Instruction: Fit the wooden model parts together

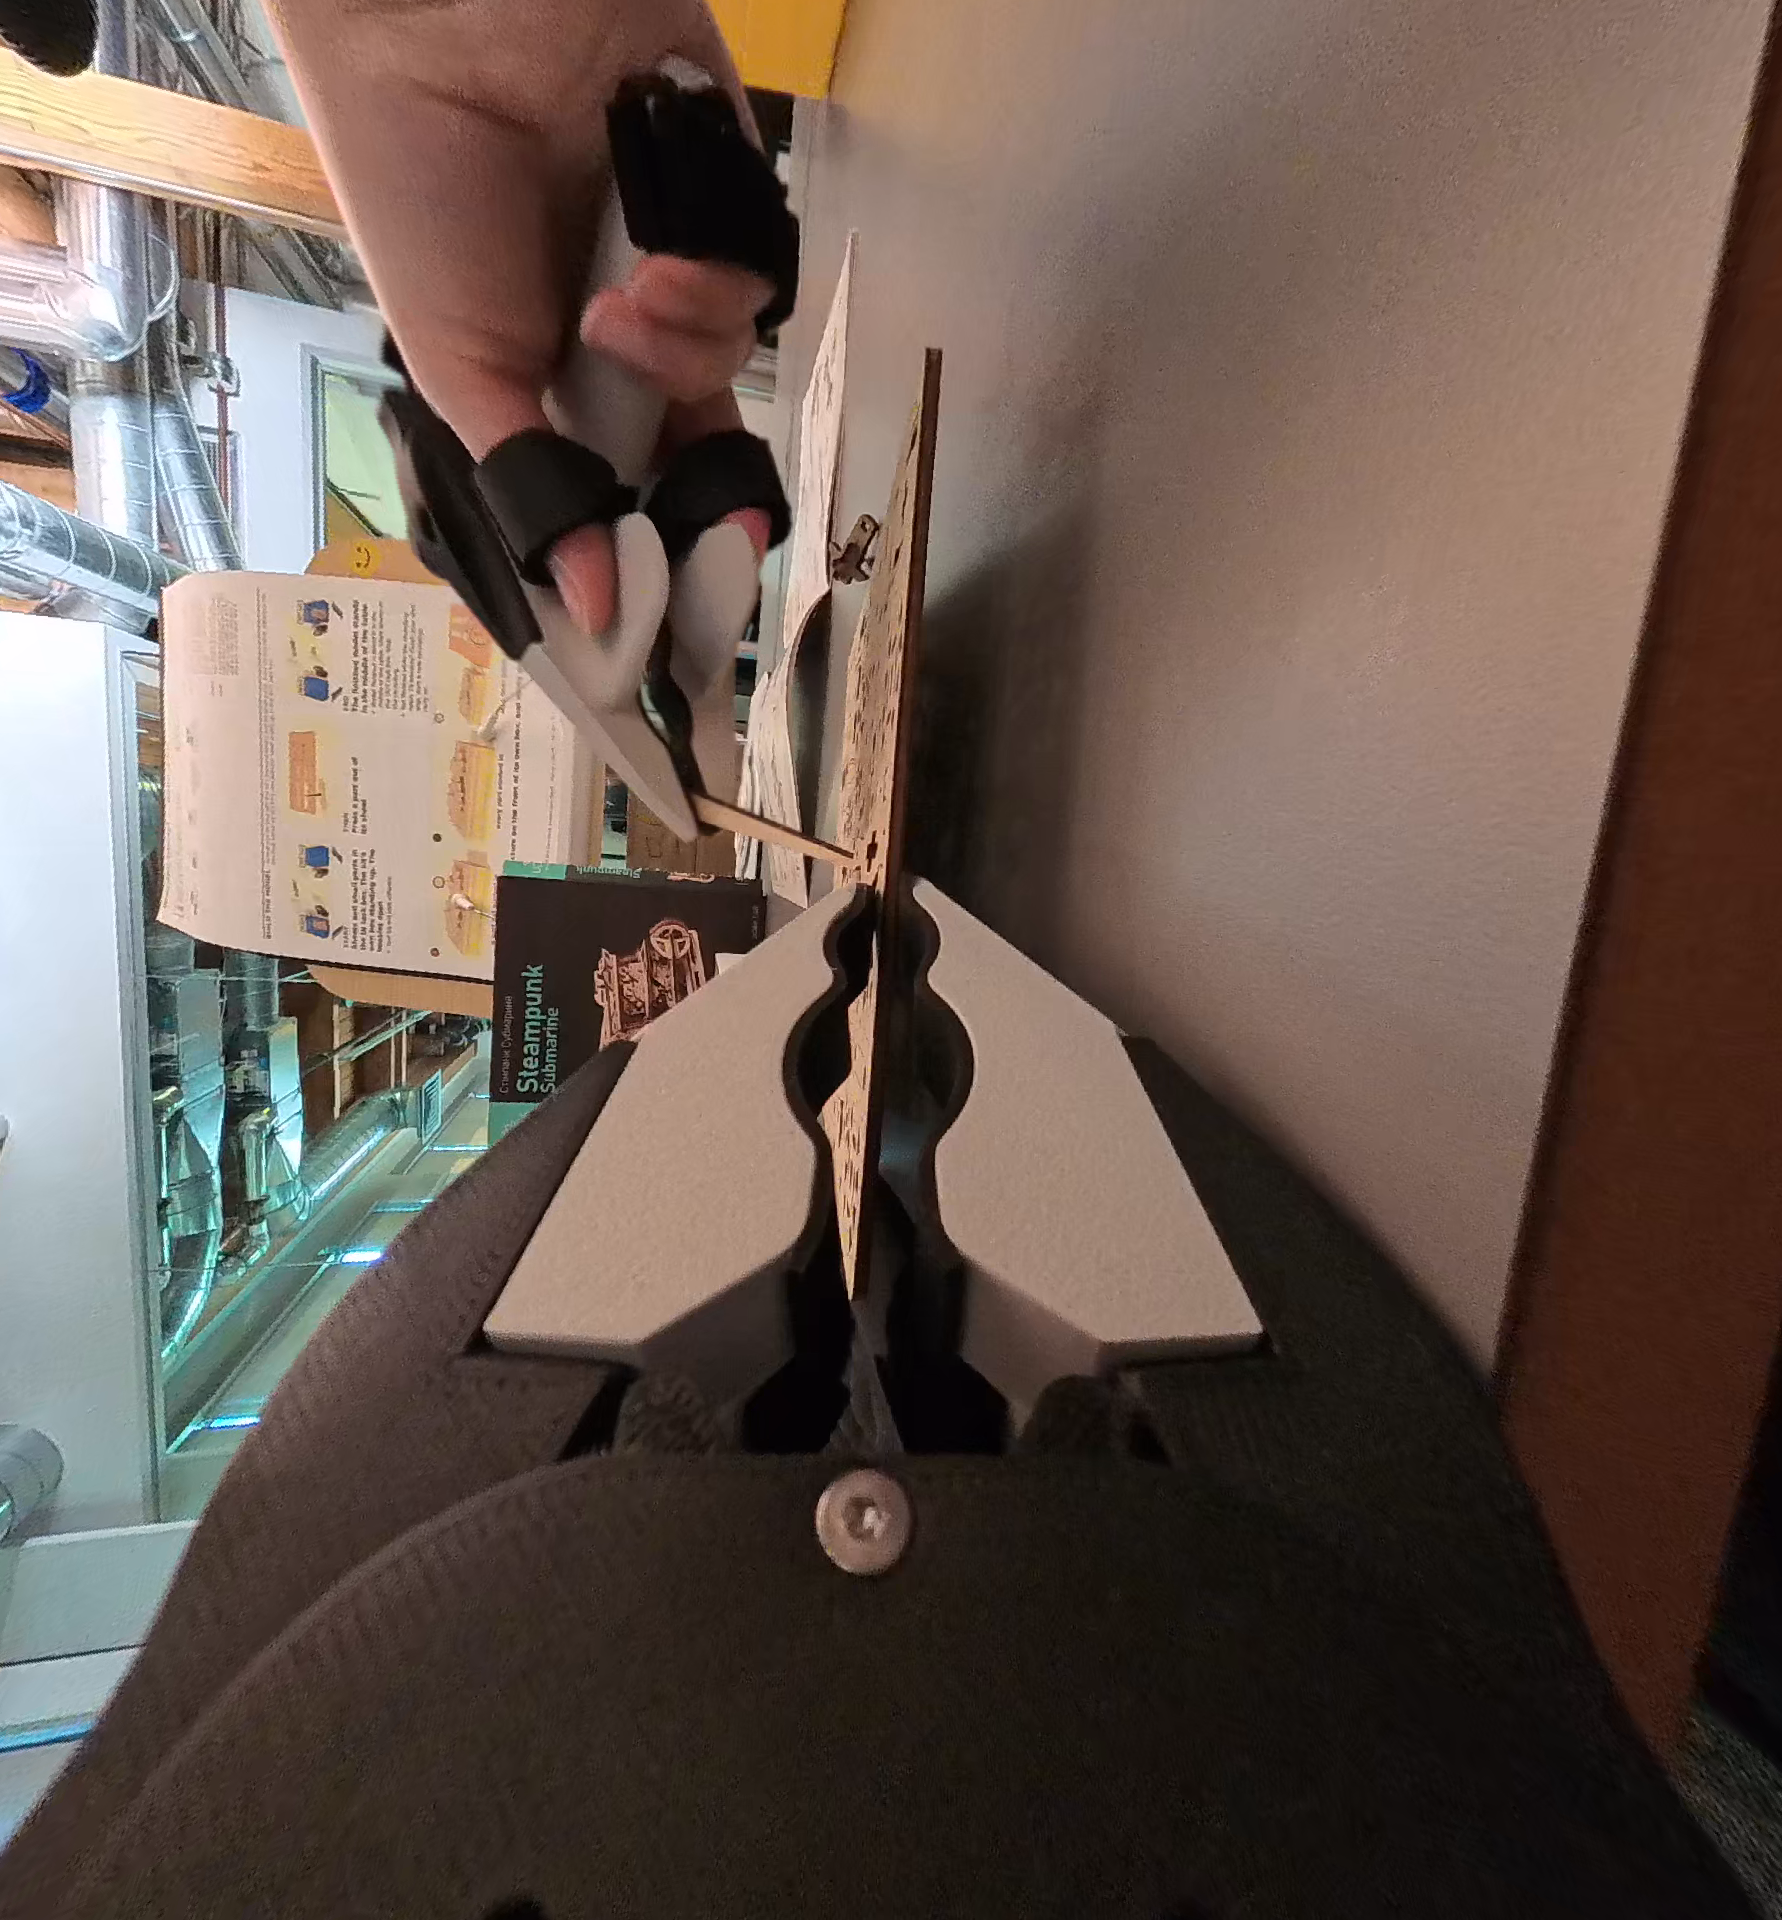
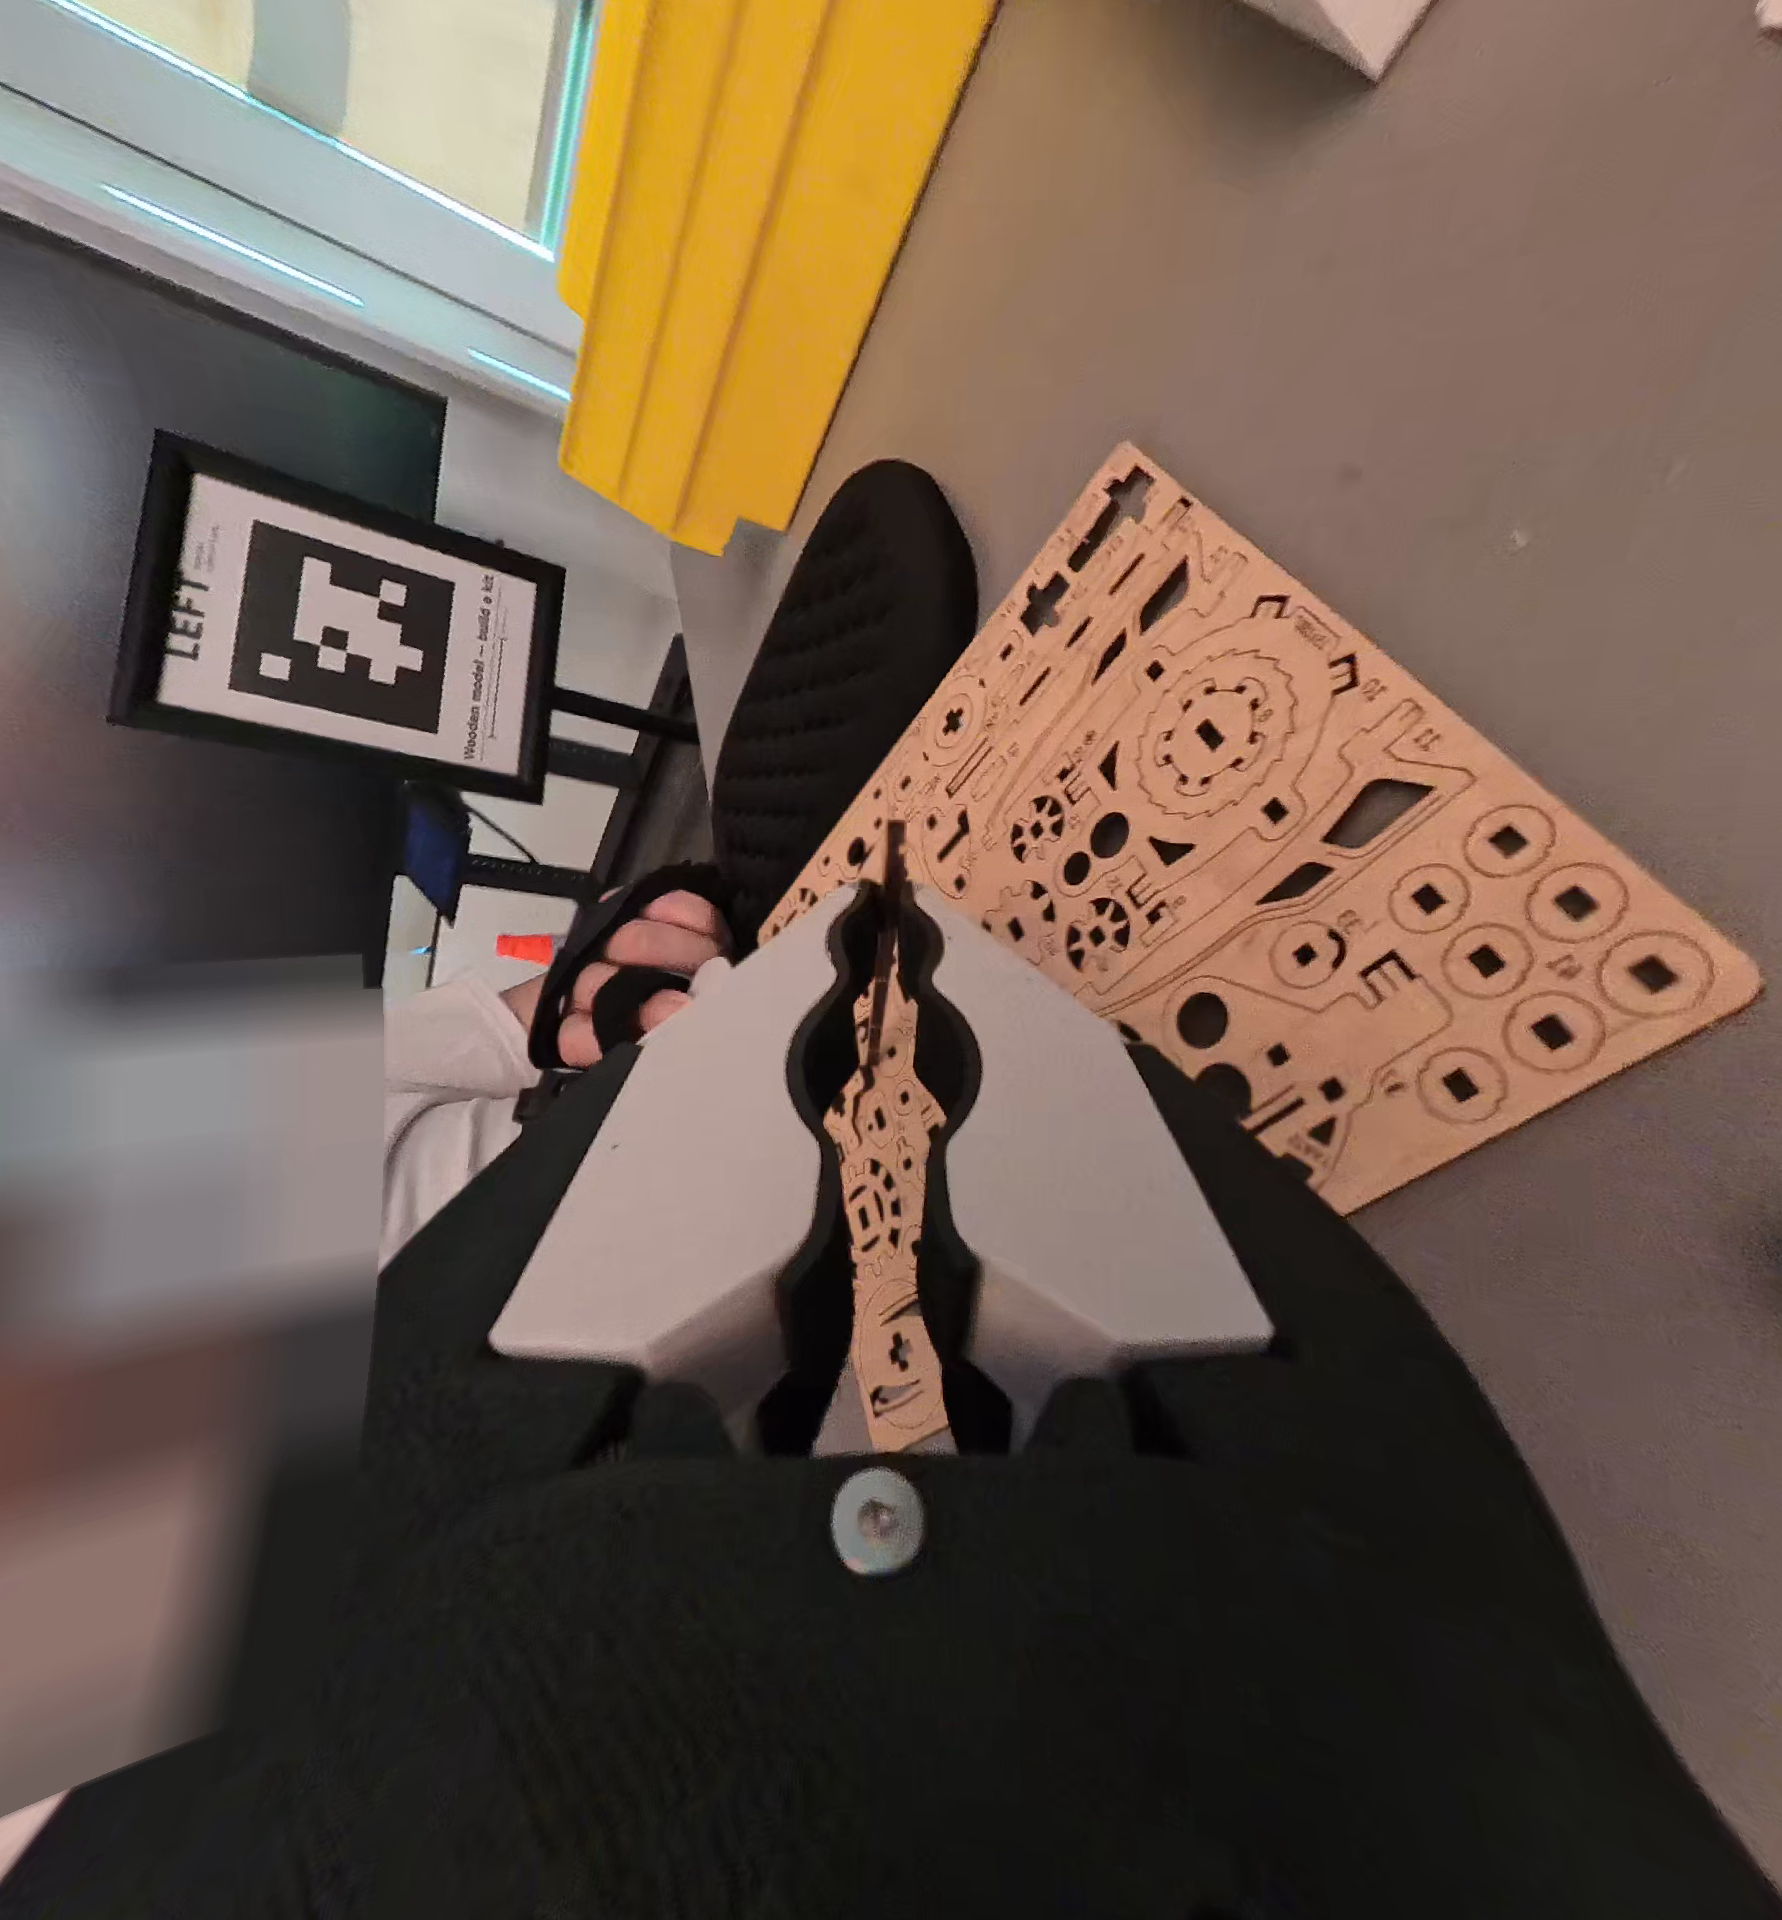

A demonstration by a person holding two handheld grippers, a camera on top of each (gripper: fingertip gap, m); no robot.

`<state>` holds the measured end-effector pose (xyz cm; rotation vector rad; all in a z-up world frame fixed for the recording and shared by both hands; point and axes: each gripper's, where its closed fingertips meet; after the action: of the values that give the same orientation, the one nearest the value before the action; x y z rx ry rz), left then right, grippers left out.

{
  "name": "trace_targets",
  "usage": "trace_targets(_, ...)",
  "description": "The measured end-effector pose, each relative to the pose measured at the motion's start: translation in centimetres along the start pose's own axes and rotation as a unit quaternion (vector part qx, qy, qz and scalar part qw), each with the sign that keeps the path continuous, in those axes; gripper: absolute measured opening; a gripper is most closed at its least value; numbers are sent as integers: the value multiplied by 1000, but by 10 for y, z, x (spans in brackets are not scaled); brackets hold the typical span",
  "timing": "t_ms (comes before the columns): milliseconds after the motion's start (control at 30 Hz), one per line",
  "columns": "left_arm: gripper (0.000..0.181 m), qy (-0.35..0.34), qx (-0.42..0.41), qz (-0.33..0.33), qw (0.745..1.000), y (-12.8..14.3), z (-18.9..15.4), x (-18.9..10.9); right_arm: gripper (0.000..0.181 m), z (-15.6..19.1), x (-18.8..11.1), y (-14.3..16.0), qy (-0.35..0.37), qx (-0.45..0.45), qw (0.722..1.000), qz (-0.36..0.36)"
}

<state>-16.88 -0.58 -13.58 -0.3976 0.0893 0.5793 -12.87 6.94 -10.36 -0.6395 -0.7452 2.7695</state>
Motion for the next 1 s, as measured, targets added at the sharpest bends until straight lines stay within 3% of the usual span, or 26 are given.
trace_targets(233,2,7,0,-8,1000,-2,-2,0,2,-9,18,3,-22,50,995,80)
trace_targets(433,2,8,0,-10,1000,-2,-2,0,2,7,26,-2,-50,36,993,106)
trace_targets(667,2,2,6,-23,1000,-6,-2,-2,4,-17,44,12,-2,39,989,142)
trace_targets(833,1,-15,14,-20,1000,-5,2,-2,2,10,43,-2,-58,-21,994,92)
trace_targets(1000,1,-28,3,-16,999,-4,8,-3,2,48,14,-18,-34,-149,988,34)
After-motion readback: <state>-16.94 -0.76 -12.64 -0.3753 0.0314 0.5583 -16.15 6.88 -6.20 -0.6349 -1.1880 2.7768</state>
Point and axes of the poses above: each gripper's, where its closed fingertips meet, x out along the fingers, y out of its underside, z = x × y across the jaws, and after that the axes turned 10 degrees about -x, right-handed
